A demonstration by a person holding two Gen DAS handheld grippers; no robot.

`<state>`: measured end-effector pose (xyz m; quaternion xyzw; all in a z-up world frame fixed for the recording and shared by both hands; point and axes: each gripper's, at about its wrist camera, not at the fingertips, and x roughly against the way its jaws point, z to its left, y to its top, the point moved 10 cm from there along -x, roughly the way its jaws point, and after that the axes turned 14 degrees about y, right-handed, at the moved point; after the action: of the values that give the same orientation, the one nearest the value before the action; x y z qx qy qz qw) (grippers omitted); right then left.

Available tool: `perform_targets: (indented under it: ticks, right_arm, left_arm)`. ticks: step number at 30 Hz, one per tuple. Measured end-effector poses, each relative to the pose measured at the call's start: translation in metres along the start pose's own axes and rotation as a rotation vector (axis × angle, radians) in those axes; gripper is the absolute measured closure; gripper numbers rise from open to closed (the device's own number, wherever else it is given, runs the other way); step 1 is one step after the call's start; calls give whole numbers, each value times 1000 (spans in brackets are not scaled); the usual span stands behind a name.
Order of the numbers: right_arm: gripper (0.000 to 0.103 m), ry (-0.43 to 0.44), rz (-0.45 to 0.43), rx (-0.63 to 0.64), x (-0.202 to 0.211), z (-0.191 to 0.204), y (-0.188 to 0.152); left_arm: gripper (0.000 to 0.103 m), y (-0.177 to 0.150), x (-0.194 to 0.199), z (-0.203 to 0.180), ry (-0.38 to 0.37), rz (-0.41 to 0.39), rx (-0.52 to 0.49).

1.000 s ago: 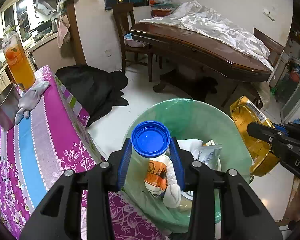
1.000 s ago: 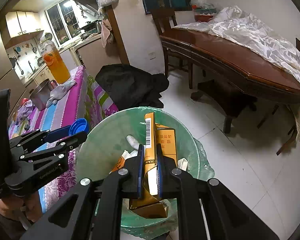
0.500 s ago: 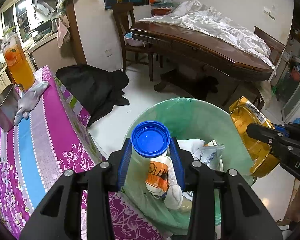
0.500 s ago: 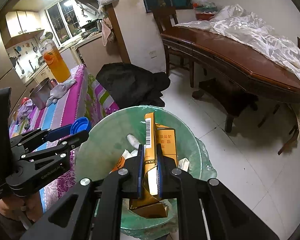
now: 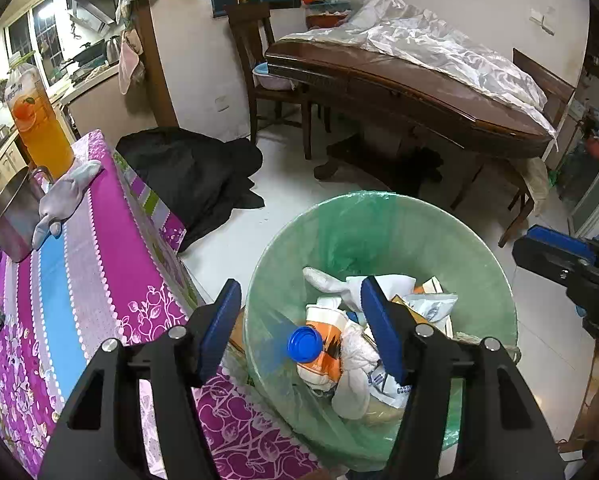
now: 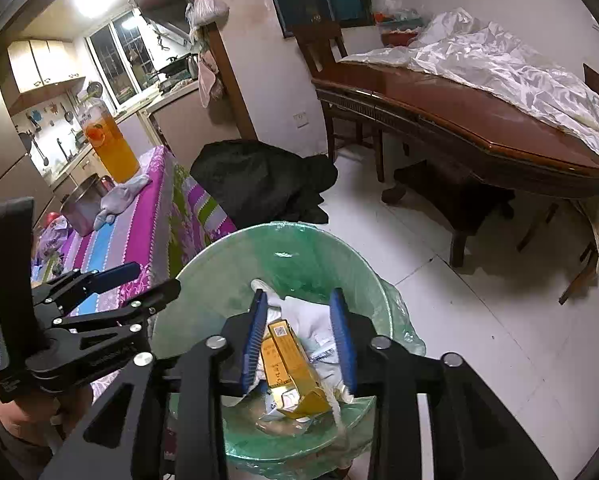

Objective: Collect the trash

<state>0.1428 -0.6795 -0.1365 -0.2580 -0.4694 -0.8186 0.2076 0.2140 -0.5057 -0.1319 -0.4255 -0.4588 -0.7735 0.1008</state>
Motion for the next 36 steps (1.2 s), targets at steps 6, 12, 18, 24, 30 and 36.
perform_targets:
  ticks: [6, 12, 18, 24, 30, 36]
  right_arm:
    - [47, 1, -48, 22, 15, 8, 3]
    - [14, -49, -190, 102, 56, 28, 4]
    - [5, -100, -379, 193, 114, 69, -15]
    - [5, -138, -511, 253, 158, 110, -66]
    - [5, -161, -582, 264, 189, 134, -114]
    - [5, -206, -584, 233, 207, 137, -173]
  left_arm:
    - [41, 1, 2, 3, 3, -6, 3]
    - [28, -5, 20, 17, 0, -48, 26]
    - [6, -18, 71, 52, 33, -206, 80]
    - [6, -45, 124, 94, 52, -330, 162]
    - [6, -76, 172, 108, 47, -434, 195]
    - [6, -114, 202, 105, 31, -505, 212]
